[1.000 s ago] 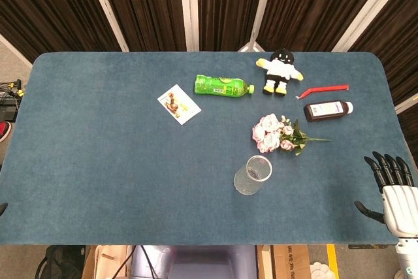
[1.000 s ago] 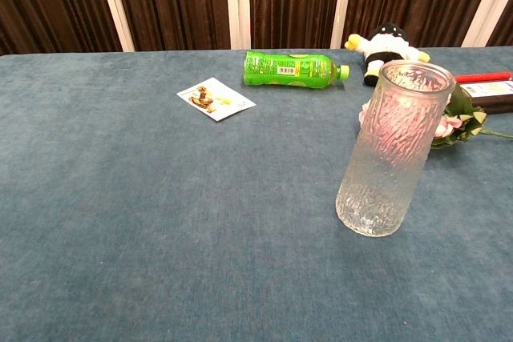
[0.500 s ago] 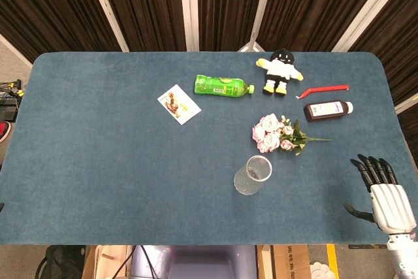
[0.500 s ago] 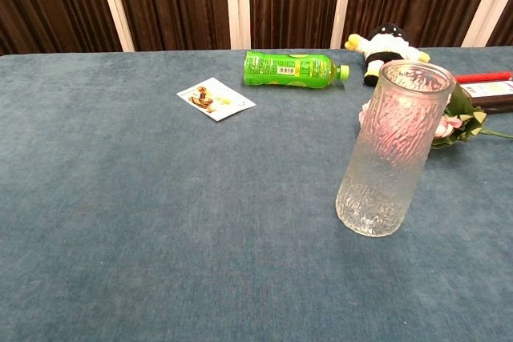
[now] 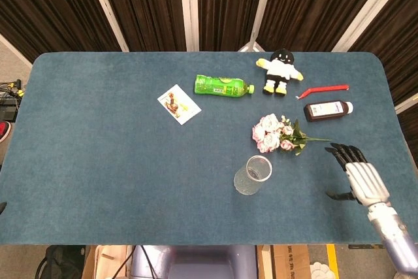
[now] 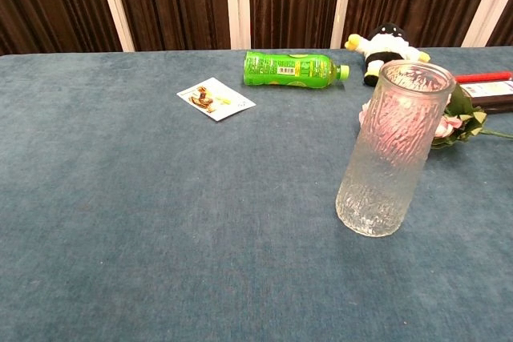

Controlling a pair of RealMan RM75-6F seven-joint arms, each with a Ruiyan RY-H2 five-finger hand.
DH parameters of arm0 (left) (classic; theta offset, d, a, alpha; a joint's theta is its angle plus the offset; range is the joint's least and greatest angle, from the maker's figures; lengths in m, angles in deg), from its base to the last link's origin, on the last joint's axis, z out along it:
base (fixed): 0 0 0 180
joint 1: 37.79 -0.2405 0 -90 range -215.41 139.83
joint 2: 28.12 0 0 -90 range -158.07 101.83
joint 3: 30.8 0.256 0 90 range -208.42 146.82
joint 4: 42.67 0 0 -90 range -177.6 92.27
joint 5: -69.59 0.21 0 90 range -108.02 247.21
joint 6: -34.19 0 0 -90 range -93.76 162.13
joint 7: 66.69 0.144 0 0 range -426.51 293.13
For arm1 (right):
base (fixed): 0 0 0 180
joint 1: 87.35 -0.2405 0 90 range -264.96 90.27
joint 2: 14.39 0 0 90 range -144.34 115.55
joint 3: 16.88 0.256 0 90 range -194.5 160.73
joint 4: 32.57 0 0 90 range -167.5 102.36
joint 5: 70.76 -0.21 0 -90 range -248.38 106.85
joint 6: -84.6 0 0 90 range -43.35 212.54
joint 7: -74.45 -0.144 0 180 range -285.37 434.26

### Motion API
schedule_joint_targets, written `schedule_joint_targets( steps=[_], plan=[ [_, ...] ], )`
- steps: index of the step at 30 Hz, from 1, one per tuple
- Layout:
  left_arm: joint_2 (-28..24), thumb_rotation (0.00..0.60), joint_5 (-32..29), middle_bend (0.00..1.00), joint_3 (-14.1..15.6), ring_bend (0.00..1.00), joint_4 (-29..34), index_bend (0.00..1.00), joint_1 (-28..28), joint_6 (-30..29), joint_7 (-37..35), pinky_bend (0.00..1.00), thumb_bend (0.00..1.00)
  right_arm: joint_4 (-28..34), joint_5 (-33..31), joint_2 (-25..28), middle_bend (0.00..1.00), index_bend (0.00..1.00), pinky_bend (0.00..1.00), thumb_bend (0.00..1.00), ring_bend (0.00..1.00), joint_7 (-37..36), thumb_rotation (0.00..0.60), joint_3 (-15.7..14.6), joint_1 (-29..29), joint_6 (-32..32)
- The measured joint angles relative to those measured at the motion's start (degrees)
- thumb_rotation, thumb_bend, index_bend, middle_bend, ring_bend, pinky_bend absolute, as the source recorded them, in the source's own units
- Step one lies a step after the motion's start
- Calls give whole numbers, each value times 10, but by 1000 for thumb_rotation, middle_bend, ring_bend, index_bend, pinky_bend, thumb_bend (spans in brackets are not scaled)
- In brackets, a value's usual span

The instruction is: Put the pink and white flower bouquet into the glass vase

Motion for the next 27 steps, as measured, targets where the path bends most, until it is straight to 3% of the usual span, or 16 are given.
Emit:
schedule_joint_targets(
  steps=[6,16,27],
  plan=[
    [-2,600,-7,0,-3,0,0,151,-2,-2,-4,0,174,-24,-77,-38,66,137,0,107,50,-12,600,27,-63,85],
    [-2,600,-9,0,-4,0,1,151,-3,-3,-4,0,174,-77,-158,-105,66,137,0,107,49,31,600,65,-116,116],
    [6,600,-11,0,-7,0,3,151,-2,-5,15,0,174,-135,-250,-178,66,137,0,107,49,80,600,88,-179,165]
  ],
)
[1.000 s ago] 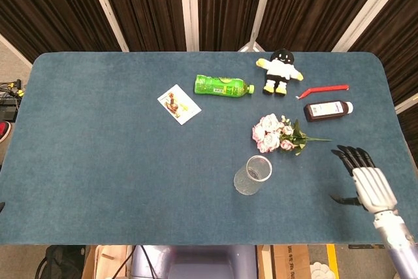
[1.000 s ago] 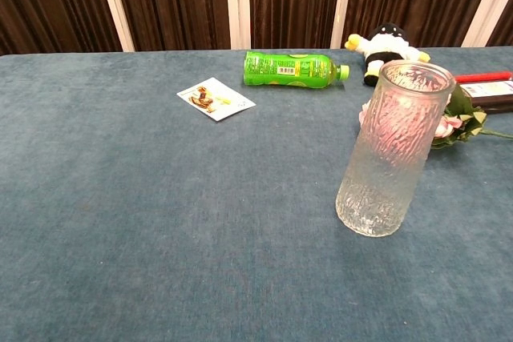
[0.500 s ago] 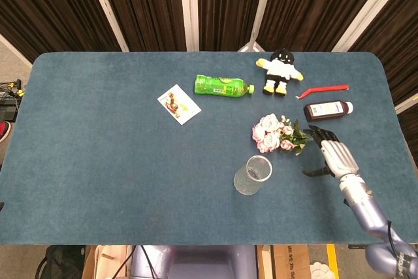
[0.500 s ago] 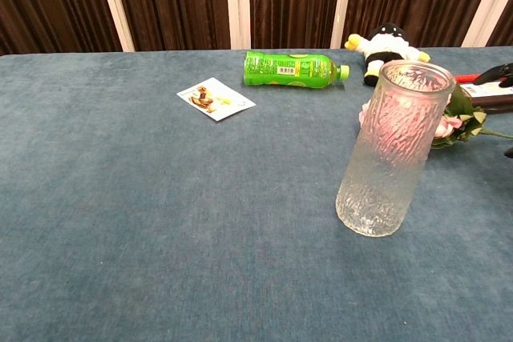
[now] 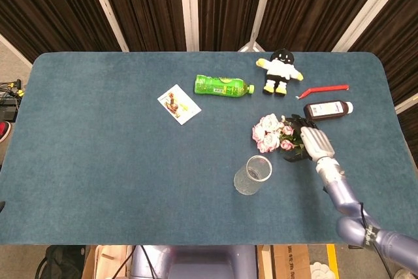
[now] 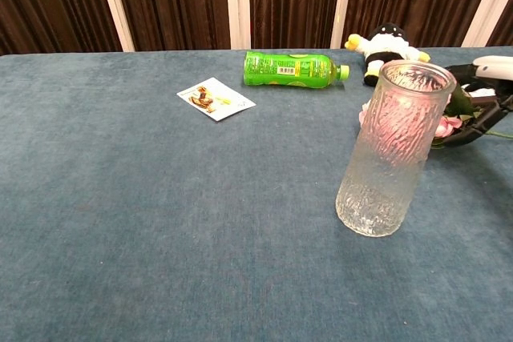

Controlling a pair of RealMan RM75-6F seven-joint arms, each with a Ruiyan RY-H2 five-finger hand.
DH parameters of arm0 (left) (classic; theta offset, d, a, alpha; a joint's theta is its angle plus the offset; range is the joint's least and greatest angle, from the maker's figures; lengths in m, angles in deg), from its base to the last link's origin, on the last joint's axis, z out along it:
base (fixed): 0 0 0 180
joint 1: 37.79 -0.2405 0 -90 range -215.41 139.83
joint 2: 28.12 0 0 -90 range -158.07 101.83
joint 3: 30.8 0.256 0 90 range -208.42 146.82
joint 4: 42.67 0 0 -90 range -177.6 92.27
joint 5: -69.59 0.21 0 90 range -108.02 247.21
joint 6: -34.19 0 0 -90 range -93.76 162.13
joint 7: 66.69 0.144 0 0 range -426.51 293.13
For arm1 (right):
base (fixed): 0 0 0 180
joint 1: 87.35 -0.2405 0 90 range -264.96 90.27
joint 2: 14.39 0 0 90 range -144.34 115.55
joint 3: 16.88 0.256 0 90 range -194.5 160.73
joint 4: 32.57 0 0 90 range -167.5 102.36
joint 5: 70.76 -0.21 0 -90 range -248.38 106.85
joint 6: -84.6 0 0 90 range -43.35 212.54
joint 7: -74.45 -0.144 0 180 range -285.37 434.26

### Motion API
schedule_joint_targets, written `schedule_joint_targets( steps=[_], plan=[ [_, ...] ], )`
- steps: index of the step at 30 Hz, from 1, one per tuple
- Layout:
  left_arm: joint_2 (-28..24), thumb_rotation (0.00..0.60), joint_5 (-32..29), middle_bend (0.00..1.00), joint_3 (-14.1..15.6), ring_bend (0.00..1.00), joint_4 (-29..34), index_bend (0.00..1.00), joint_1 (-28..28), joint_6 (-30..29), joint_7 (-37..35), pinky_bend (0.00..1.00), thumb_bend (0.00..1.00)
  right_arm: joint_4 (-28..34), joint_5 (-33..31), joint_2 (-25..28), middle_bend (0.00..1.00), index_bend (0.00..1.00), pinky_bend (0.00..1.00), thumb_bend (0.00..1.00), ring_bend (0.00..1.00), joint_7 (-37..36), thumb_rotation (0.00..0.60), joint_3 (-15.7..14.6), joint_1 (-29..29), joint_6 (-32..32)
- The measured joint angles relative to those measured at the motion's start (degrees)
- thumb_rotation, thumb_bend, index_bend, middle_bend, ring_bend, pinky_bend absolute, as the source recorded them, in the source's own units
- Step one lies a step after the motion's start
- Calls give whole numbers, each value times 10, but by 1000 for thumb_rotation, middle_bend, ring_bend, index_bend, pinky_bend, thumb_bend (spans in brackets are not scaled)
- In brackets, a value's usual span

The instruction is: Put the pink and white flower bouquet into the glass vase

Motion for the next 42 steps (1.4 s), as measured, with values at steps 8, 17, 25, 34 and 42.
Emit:
schedule_joint_targets(
  steps=[8,17,25,34,42],
  plan=[
    [2,600,-9,0,-5,0,0,150,3,5,3,0,174,-41,-45,-43,65,137,0,106,51,30,600,10,-31,12],
    [4,600,-11,0,-6,0,2,150,6,10,10,0,174,-74,-73,-76,166,179,0,106,228,70,600,10,-54,9],
    [5,600,-10,0,-5,0,3,150,6,10,9,0,174,-80,-72,-90,294,281,2,118,331,93,600,1,-62,4],
    [4,600,-12,0,-5,0,3,151,8,15,11,0,175,-102,-56,-129,436,464,118,507,488,90,600,16,-56,-72],
    [4,600,-11,0,-5,0,3,151,8,16,10,0,175,-65,-46,-94,436,464,118,509,489,13,600,48,-42,-64]
  ],
)
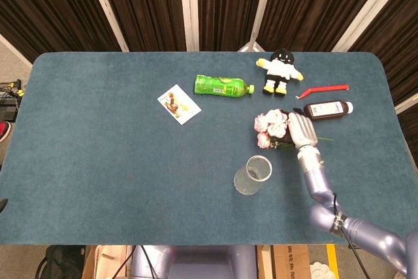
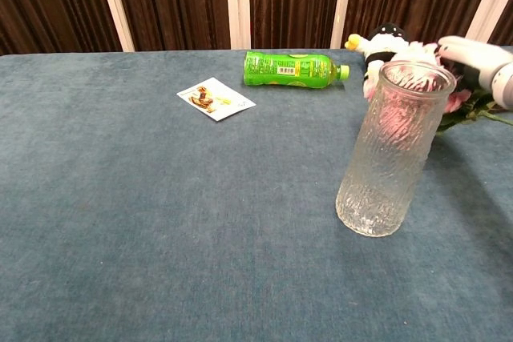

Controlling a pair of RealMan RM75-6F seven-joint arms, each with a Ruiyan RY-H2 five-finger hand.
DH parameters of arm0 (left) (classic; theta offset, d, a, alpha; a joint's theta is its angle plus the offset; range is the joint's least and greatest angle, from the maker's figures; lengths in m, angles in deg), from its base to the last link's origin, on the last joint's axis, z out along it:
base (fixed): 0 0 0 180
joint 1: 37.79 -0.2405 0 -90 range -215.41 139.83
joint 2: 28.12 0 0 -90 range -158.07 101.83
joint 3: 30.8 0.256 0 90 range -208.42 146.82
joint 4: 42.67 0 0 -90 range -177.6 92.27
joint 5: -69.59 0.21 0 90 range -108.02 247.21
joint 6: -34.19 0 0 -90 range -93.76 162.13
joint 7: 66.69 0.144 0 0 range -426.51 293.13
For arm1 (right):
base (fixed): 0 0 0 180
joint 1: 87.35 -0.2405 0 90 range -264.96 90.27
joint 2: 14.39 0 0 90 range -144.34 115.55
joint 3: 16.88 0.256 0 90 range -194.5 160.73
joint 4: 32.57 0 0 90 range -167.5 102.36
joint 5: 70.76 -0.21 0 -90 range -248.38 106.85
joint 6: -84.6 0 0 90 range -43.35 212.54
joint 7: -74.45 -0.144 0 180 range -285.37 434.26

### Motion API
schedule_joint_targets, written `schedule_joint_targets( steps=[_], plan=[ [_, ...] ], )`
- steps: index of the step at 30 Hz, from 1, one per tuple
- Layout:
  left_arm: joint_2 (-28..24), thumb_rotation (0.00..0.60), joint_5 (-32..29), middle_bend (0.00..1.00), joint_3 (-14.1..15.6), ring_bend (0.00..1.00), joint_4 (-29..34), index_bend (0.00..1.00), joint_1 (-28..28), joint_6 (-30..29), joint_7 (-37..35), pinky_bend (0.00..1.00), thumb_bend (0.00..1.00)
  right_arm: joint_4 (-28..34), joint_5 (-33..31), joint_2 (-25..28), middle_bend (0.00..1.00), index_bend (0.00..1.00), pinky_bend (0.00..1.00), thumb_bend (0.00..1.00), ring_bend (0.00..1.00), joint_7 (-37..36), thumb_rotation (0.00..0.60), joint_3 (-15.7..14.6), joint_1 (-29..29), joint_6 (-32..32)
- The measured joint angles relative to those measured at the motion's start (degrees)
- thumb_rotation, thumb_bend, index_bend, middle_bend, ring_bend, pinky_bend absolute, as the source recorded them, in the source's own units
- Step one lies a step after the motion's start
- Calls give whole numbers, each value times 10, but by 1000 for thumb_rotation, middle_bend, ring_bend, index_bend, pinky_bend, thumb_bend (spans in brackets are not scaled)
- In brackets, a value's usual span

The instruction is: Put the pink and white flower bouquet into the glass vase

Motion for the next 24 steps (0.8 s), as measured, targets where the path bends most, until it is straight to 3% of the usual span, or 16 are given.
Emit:
schedule_joint_targets(
  steps=[5,12,17,24],
  plan=[
    [1,600,1,0,1,0,0,151,0,0,0,0,175,55,2,51,437,472,118,510,489,-74,600,35,10,23],
    [2,600,6,0,4,0,1,151,2,3,4,0,175,150,-25,132,436,474,118,509,488,-176,600,114,21,52],
    [3,600,7,0,5,0,1,151,3,5,6,0,174,233,-84,180,436,474,117,509,491,-214,600,179,25,52],
    [2,600,9,0,6,0,1,151,3,5,3,0,175,354,-179,241,436,474,118,509,491,-237,600,233,27,39]
  ],
)
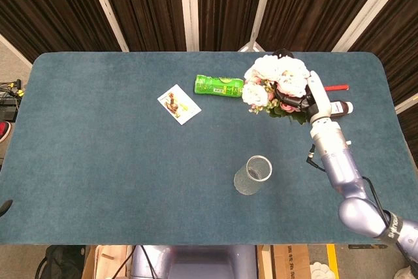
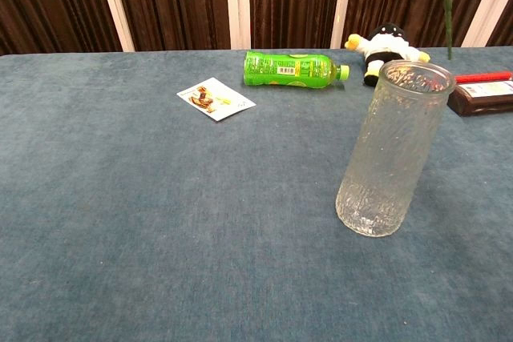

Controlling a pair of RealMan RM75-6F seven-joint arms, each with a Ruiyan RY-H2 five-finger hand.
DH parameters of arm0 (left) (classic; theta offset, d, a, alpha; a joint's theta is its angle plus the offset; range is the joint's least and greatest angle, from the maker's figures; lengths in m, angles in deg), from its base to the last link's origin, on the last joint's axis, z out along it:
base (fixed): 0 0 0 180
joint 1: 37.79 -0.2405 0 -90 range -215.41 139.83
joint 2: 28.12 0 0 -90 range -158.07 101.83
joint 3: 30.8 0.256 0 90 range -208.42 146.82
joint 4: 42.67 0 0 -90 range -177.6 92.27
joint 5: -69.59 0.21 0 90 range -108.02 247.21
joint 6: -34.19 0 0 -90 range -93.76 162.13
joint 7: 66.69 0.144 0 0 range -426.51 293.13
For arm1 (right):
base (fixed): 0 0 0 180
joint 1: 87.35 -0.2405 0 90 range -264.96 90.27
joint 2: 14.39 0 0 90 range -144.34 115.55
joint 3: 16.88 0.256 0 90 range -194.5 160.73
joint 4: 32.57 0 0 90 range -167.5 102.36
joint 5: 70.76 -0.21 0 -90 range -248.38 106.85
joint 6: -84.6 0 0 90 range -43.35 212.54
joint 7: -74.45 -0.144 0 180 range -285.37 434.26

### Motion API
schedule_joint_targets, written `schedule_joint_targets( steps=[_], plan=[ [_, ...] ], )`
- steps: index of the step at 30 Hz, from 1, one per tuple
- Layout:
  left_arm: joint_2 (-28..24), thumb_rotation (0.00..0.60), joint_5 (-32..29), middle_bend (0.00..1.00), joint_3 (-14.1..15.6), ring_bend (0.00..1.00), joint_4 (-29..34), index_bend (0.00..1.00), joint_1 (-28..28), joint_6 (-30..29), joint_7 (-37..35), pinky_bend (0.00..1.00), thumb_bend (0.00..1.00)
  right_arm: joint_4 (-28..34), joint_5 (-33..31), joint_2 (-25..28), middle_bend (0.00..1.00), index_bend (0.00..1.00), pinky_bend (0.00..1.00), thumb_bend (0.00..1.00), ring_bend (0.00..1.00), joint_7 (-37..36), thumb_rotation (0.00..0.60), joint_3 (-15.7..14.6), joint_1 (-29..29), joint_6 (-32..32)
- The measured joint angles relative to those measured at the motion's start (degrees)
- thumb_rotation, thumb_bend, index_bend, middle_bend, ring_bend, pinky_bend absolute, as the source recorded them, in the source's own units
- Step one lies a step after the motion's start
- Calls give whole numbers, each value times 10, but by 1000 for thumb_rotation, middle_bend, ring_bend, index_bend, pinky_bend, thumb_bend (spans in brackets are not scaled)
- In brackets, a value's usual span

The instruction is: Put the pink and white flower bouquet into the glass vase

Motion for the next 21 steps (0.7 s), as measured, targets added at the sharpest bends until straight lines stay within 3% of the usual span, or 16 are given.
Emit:
schedule_joint_targets(
  steps=[10,17,21],
  plan=[
    [-5,600,-1,0,-2,0,-2,151,-3,-6,-22,0,174,195,-136,102,437,474,118,509,491,-8,600,79,-13,-77],
    [-7,600,2,0,-1,0,-3,151,-5,-8,-28,0,175,266,-150,137,436,474,118,510,491,-1,600,100,-18,-130],
    [-8,600,4,0,0,0,-3,151,-6,-11,-31,0,175,271,-144,143,436,474,137,510,491,-16,600,103,-13,-126]
  ],
)
